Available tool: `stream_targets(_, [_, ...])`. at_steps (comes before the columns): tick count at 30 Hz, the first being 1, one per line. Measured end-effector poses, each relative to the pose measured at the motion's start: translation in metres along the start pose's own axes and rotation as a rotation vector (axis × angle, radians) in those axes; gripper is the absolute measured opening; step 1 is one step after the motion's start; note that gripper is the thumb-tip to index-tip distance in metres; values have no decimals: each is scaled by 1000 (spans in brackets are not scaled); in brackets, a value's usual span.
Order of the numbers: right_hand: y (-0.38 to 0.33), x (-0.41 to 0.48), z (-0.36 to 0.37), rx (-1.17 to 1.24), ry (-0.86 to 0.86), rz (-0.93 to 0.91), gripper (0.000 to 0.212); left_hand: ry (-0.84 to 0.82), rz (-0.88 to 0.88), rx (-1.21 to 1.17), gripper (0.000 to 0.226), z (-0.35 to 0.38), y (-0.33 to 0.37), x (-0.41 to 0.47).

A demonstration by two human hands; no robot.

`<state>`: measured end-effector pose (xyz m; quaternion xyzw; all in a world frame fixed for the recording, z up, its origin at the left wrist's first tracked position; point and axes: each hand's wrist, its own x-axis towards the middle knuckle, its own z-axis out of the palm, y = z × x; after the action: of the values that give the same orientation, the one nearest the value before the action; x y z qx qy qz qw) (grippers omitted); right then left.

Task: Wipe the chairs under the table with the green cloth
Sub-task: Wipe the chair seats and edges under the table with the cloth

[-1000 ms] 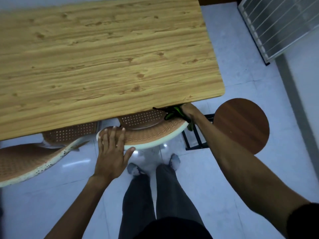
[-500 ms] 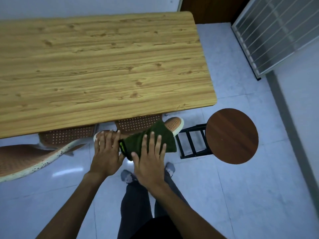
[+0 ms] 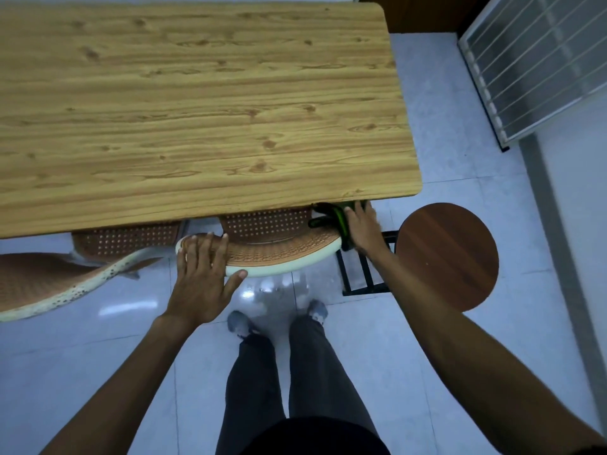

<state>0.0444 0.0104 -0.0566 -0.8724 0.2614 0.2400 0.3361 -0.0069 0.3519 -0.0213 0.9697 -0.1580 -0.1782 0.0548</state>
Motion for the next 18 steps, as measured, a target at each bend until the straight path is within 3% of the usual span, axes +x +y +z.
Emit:
stream_targets(3, [-1, 5, 1, 129, -79, 20, 44, -2, -3, -11, 77, 0, 0, 0])
stream_targets(7, [-4, -9, 3, 232, -24, -4, 42, -3, -11, -11, 78, -1, 0, -2])
stream_targets(13, [-28, -61, 22, -516, 85, -344, 57, -21, -24, -30, 81, -5, 4, -4])
stream_targets(18, [-61, -104, 60, -676, -81, -599, 67, -19, -67, -81, 88, -4, 6, -7])
